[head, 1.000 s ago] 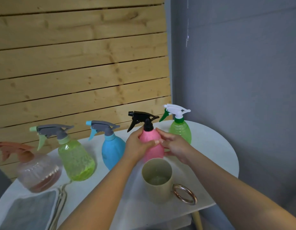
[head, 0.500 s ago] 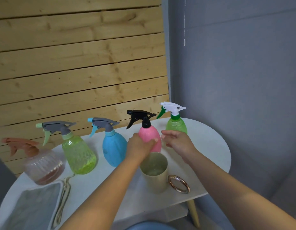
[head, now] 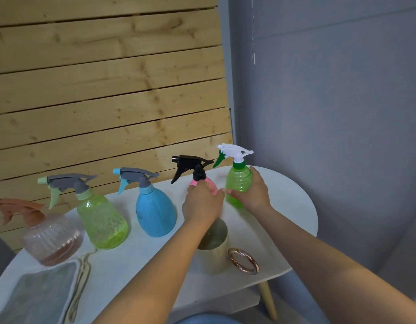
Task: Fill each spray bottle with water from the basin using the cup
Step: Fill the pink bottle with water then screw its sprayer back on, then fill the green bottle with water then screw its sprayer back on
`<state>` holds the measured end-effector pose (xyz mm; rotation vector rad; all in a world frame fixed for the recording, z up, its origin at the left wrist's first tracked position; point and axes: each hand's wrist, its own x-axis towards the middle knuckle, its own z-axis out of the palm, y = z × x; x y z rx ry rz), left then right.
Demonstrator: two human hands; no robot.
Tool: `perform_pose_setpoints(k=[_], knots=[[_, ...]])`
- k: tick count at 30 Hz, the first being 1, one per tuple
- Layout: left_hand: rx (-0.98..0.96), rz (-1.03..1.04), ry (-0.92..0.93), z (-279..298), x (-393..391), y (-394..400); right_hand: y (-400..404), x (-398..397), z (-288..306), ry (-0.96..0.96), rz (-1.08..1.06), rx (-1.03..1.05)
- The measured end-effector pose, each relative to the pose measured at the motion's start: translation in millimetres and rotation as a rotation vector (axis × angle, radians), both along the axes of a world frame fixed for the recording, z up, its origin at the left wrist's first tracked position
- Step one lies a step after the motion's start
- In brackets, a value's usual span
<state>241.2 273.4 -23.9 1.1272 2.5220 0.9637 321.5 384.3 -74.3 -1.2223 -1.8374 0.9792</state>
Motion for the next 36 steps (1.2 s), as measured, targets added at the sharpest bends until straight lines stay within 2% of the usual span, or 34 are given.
perform_pose_setpoints(k=[4,8,12,17,21,26,29,32,36], knots=[[0.023,0.018,0.022,-4,-4,-2,4,-5,-2,-0.162,-0.068,0.013],[0.039,0.014,-0.032,2,-3,-7,-10,2,0,-0.139,-0.107,0.007],[0.109,-0.012,-0.094,16,9,-20,-32,19,17,-0.056,-0.182,0.011],[0.306,-0.065,-0.154,48,32,-50,-76,48,67,0.142,-0.213,0.035],[0.488,-0.076,-0.278,70,43,-94,-134,71,103,0.376,0.006,-0.110],[0.636,-0.167,-0.502,67,50,-156,-193,89,101,0.498,0.259,-0.350],[0.619,-0.231,-0.612,47,48,-191,-213,95,87,0.546,0.533,-0.476],[0.624,-0.264,-0.812,29,42,-216,-225,97,74,0.525,0.866,-0.621],[0.642,-0.292,-1.007,17,35,-233,-230,90,51,0.405,1.118,-0.851]])
